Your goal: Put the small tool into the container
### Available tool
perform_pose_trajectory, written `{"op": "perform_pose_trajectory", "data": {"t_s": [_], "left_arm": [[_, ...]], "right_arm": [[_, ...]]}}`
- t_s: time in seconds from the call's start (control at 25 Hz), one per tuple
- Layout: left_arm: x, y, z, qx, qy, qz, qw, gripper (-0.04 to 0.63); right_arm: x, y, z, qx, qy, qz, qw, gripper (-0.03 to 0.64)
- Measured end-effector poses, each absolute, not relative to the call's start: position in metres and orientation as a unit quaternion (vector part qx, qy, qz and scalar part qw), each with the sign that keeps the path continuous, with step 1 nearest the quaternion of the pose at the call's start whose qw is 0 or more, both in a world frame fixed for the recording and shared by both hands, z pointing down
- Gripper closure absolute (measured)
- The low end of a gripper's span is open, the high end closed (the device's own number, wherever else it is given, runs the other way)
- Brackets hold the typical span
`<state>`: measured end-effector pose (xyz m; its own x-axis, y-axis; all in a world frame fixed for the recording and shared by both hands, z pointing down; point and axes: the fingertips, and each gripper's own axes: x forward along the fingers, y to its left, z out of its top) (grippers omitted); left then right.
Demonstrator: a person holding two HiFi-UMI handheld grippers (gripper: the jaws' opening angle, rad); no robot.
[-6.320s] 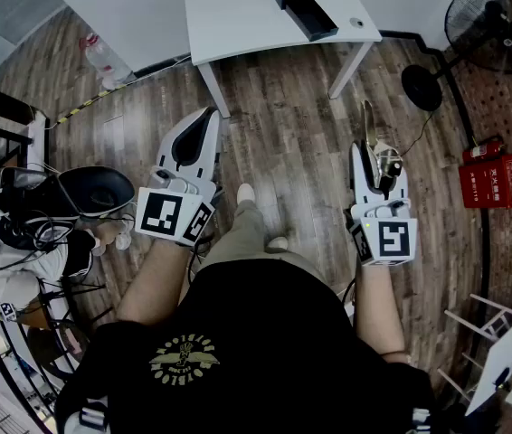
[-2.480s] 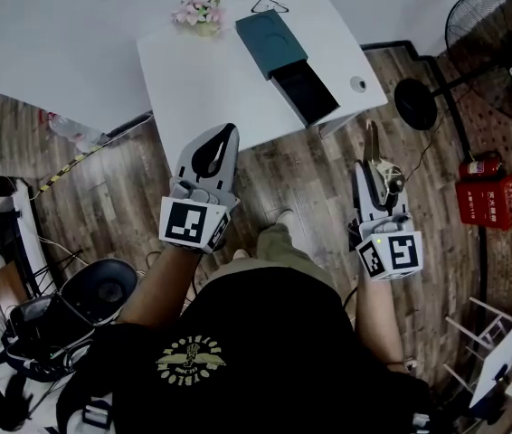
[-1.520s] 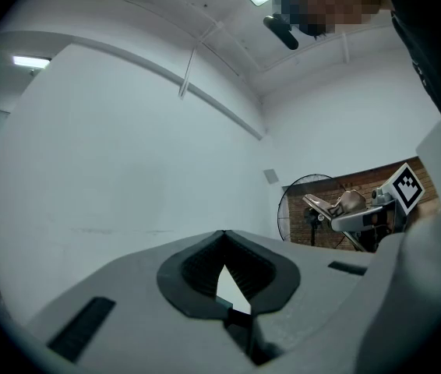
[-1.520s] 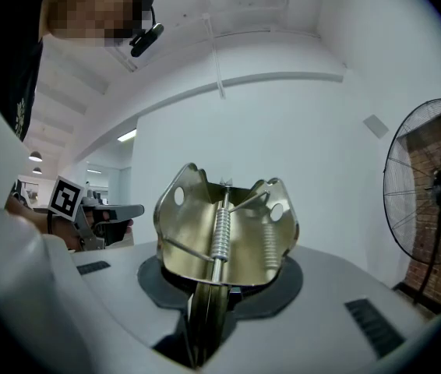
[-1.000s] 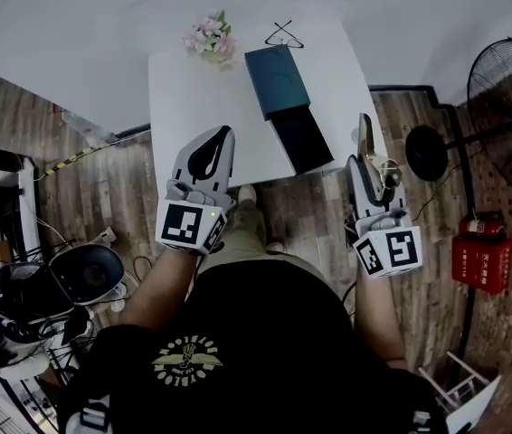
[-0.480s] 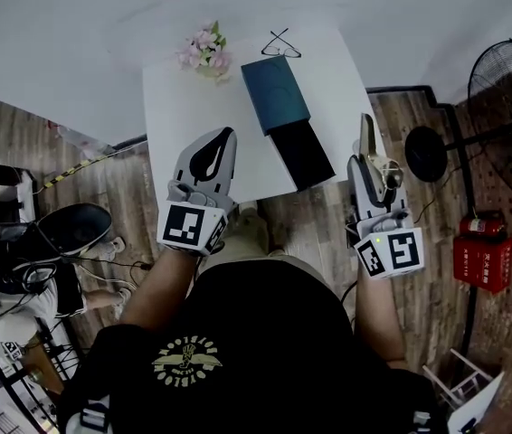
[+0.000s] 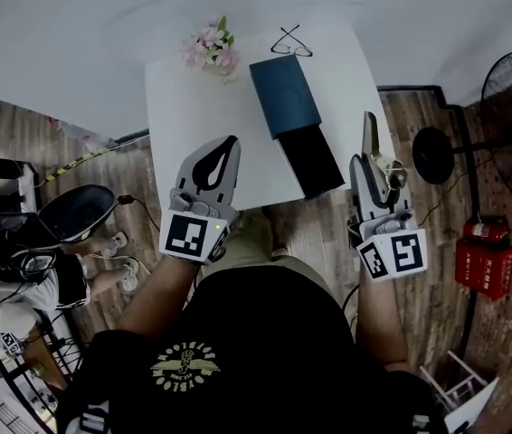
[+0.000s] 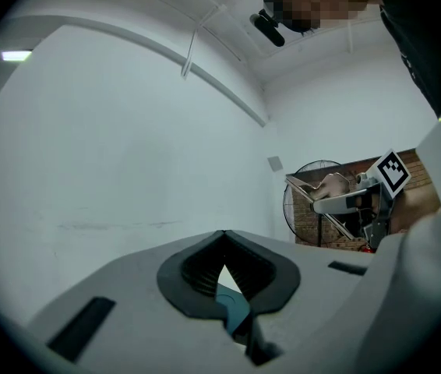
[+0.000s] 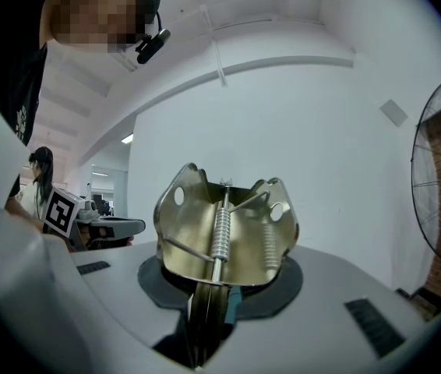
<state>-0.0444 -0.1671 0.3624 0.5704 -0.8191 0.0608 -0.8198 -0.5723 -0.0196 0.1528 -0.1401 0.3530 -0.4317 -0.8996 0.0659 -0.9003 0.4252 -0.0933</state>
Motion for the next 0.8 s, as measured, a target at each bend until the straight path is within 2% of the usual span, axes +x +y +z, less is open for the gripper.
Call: {"op": "perform_pose_trajectory", "data": {"t_s": [0.8], "left_arm": [[-0.037, -0.232, 0.385, 0.894, -0.446, 0.033, 0.026, 0.588]], "right_arm": [[0.136, -0.201, 0.384, 0.526, -0.845, 0.089, 0.025, 0.523]]}}
